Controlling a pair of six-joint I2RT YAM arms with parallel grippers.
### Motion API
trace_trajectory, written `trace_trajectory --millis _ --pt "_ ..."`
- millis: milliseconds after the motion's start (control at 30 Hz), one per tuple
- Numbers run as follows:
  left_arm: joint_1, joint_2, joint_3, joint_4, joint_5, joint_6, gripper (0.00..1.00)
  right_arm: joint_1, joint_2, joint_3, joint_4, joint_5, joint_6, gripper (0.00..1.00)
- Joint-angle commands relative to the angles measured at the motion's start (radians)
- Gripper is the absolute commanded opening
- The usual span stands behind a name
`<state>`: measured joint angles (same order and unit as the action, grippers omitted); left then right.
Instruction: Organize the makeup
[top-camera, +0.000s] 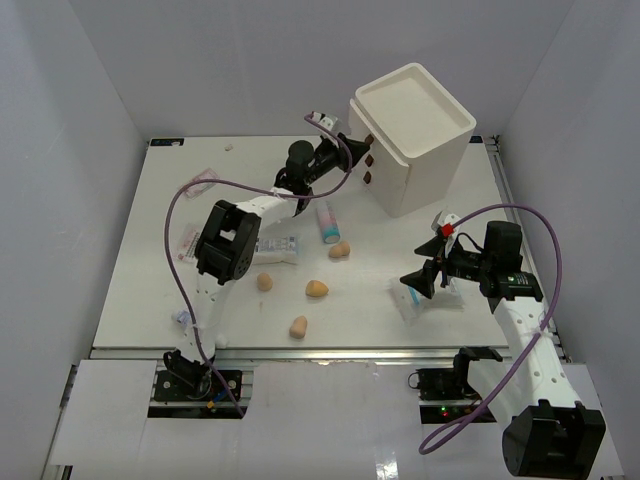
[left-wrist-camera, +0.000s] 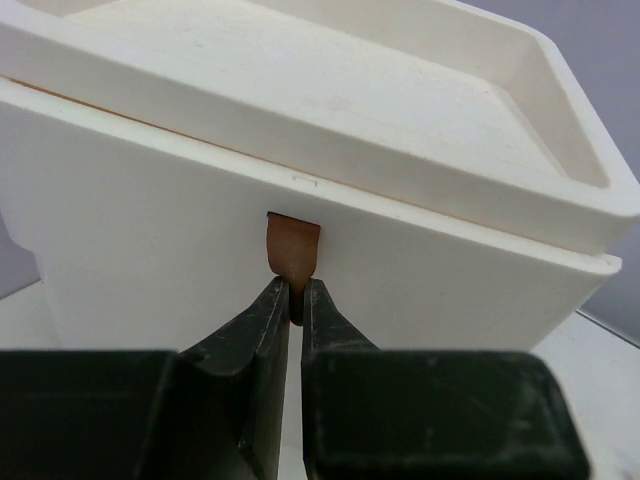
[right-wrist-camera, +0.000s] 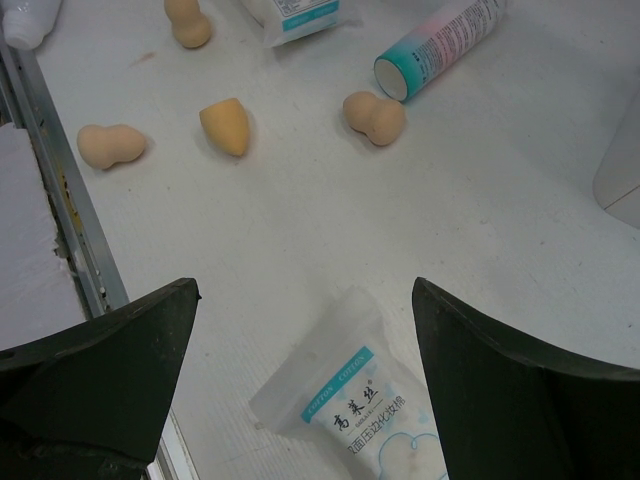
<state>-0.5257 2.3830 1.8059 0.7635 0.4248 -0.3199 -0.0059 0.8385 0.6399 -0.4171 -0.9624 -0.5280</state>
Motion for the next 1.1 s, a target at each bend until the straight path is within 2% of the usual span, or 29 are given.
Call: trace_trajectory --millis 0,400,633,1067 --pt "-0.008 -0.189 -0.167 0.064 0.042 0.032 0.0 0.004 -0.017 0.022 0.025 0.001 0.009 0.93" --pt "-0.008 -0.476 -0.566 0.14 0.034 0.076 0.0 0.004 -0.041 0.004 0.038 0.017 0.01 0.93" --pt "-0.005 -0.589 -0.667 0.125 0.03 0.092 0.0 0.004 -0.038 0.0 0.038 0.021 0.006 0.93" --pt "0.017 -0.677 -0.729 0.093 0.045 0.059 0.0 0.004 -0.026 -0.01 0.04 0.029 -0.012 0.92"
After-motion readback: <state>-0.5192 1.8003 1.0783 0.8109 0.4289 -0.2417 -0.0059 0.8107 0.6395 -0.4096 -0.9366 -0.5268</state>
